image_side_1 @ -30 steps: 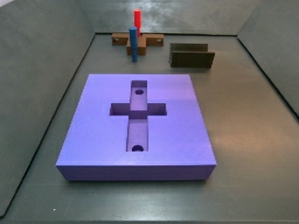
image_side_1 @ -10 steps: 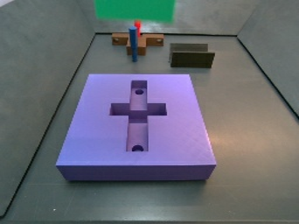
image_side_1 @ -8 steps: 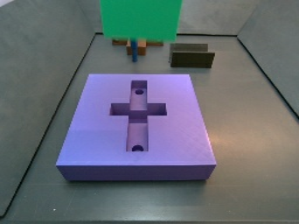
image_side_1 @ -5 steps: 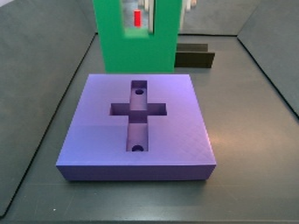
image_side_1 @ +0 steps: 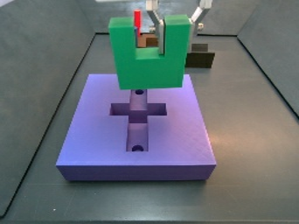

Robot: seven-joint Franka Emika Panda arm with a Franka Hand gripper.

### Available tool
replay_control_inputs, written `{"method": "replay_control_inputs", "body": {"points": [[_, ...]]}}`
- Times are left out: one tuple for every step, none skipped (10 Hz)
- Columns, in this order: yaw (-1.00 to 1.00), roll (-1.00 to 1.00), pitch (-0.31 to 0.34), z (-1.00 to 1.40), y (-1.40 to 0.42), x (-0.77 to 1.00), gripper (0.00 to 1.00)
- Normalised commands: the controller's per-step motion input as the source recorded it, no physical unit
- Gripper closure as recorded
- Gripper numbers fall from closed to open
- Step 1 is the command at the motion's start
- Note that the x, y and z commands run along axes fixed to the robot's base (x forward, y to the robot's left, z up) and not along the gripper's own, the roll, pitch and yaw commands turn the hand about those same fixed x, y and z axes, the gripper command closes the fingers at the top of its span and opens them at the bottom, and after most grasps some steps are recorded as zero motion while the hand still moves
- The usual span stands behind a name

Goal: Pick up the green object. Move up. Place the green object on the fixture. Regrasp the green object. Move to above the board. Insert the green object.
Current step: Insert the green object.

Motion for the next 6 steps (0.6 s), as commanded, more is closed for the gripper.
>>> {"method": "replay_control_inputs", "body": {"points": [[0.01, 0.02, 0.000, -0.25, 0.00, -0.07, 1.00], [0.05, 0.00, -0.004, -0.31, 0.00, -0.11, 1.00], [0.02, -0.04, -0.003, -0.38, 0.00, -0.08, 1.00], [0.03, -0.08, -0.036, -0.42, -0.02, -0.07, 1.00], [0.00, -0.04, -0.091, -0.42, -0.05, -0.05, 1.00], [0.01, 0.00, -0.157, -0.40, -0.13, -0.17, 1.00]]}}
